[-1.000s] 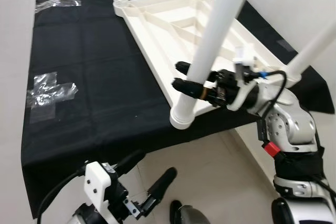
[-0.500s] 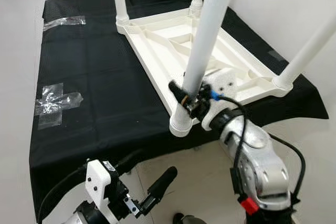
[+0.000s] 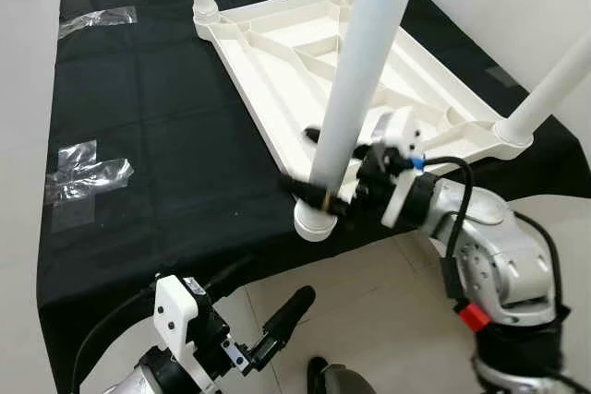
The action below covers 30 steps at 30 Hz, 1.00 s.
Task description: Building children table
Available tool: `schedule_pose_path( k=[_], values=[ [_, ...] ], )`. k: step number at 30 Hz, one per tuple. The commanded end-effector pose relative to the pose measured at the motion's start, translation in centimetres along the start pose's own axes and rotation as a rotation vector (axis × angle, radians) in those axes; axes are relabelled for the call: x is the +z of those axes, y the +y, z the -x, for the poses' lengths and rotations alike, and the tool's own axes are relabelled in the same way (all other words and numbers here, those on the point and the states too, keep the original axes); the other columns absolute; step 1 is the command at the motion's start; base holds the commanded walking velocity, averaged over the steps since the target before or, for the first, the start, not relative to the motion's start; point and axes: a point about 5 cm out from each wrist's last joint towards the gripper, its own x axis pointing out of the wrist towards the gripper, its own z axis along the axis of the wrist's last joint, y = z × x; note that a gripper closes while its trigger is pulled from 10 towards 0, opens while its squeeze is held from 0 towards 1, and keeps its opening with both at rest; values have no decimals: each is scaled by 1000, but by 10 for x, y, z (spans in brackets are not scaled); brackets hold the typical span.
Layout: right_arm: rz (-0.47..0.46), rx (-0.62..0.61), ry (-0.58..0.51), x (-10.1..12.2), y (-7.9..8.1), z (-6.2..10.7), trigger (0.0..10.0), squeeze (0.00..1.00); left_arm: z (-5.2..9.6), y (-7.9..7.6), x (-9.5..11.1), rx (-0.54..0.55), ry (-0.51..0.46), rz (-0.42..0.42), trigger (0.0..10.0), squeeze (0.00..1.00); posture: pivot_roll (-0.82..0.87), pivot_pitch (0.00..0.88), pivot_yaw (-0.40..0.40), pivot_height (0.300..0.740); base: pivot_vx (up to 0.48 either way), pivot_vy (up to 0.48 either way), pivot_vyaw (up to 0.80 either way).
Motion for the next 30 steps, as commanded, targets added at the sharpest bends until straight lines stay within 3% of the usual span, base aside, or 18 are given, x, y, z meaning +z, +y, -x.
schedule_pose_path(
  k=[1, 6, 7, 8, 20, 22, 23, 24, 25, 26, 27, 28, 29, 30],
  values=[
    [47, 110, -4, 6, -8, -3, 10000, 0, 4, -3, -2, 9, 26, 6, 10000, 0, 83, 284, -54, 740, 0, 0, 0],
    [94, 162, -9, 17, -27, 0, 10000, 0, 6, -5, -1, 12, 31, 5, 10000, 0, 100, 292, -55, 740, 0, 0, 0],
    [100, 171, -4, 19, -32, 3, 8196, 0, 7, -6, -1, 13, 33, 4, 10000, 0, 102, 293, -54, 740, 0, 0, 0],
    [102, 178, 6, 19, -36, 7, 0, 0, 7, -6, -1, 15, 34, 4, 10000, 0, 104, 293, -54, 740, 0, 0, 0],
    [103, 233, 42, 18, -44, 24, 0, 0, 8, -7, -2, 15, 41, 9, 10000, 0, 92, 292, -43, 740, 0, 0, 0],
    [-40, 165, -68, 5, -26, 25, 0, 0, 9, -7, -3, 12, 42, 15, 10000, 0, 66, 283, -58, 740, 0, 0, 0],
    [-40, 165, -68, 5, -26, 25, 0, 0, 9, -7, -3, 12, 42, 15, 10000, 0, 66, 283, -58, 740, 0, 0, 0],
    [-127, 36, -121, -6, -18, 18, 0, 0, 10, -7, -4, 11, 42, 17, 10000, 0, 56, 276, -69, 740, 0, 0, 0],
    [-127, 36, -121, -6, -18, 18, 0, 0, 10, -7, -4, 11, 42, 17, 10000, 0, 56, 276, -69, 740, 0, 0, 0],
    [-299, -408, 124, -68, 12, 8, 0, 0, 11, -5, -4, 12, 44, 19, 10000, 0, 51, 266, -64, 740, 0, 0, 0],
    [-299, -408, 124, -68, 12, 8, 0, 0, 11, -5, -4, 12, 44, 19, 10000, 0, 51, 266, -64, 740, 0, 0, 0],
    [-395, -672, 274, -99, 49, 9, 0, 0, 12, -4, -4, 13, 45, 20, 10000, 0, 54, 265, -55, 740, 0, 0, 0],
    [-432, -818, 388, -113, 78, 14, 0, 0, 12, -2, -4, 14, 46, 20, 10000, 0, 53, 267, -44, 740, 0, 0, 0],
    [-432, -818, 388, -113, 78, 14, 0, 0, 12, -2, -4, 14, 46, 20, 10000, 0, 53, 267, -44, 740, 0, 0, 0]
  ],
)
